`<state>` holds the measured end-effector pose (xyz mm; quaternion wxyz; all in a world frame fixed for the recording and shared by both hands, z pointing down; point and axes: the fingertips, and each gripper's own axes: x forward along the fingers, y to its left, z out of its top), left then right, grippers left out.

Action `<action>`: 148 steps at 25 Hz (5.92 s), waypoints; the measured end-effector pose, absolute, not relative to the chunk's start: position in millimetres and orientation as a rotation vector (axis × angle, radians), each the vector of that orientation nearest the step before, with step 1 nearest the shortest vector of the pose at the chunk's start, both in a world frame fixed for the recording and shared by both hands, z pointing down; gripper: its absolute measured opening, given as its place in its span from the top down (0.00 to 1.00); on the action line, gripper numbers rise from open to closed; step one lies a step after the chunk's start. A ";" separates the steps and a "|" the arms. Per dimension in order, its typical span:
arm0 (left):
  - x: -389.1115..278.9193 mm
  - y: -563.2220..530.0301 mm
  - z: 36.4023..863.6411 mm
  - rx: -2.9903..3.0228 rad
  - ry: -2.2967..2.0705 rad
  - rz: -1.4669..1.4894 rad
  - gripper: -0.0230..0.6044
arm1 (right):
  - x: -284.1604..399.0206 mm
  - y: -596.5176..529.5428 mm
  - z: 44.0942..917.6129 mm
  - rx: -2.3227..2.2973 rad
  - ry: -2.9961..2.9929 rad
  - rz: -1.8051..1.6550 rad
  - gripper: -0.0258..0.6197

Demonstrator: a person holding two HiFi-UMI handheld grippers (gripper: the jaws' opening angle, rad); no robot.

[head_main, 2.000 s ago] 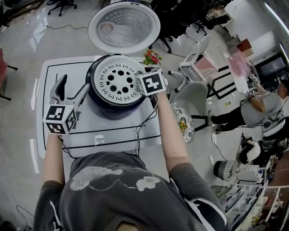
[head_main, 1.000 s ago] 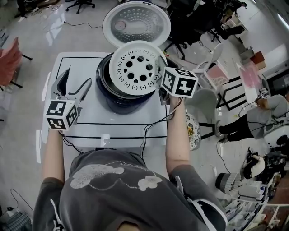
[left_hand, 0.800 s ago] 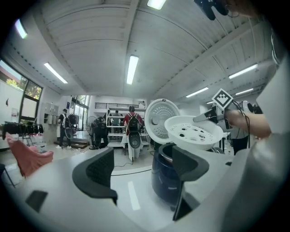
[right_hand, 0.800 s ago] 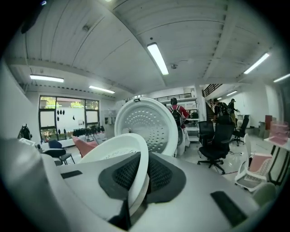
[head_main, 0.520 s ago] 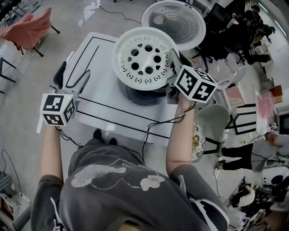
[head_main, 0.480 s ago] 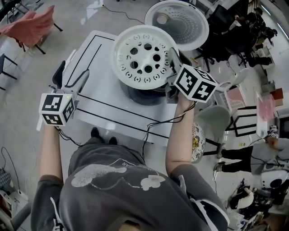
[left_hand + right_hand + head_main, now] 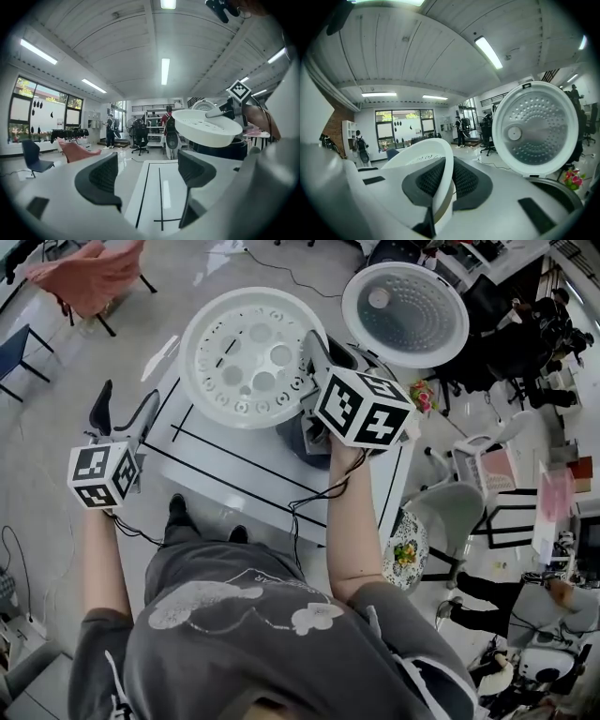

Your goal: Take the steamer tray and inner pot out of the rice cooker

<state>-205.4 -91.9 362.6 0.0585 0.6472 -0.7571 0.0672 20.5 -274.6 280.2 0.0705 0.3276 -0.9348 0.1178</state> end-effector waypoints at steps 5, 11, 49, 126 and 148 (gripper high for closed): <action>-243.0 -103.1 387.4 1.940 -2.281 0.211 0.33 | -35.7 -283.5 309.2 0.952 -2.804 0.396 0.87; -318.3 -113.2 382.1 1.954 -2.245 0.222 0.33 | -99.7 -293.1 330.5 1.031 -2.741 0.472 0.87; -341.6 -244.5 513.2 2.221 -1.652 0.452 0.33 | -98.8 -404.1 594.4 1.552 -2.083 0.669 0.86; 4.5 -281.0 368.5 2.494 -1.775 0.302 0.33 | 253.3 -369.2 428.5 1.184 -1.880 0.094 0.67; 44.5 -346.1 354.9 2.685 -1.329 0.524 0.34 | 229.7 -362.1 370.0 1.377 -1.909 -0.099 0.79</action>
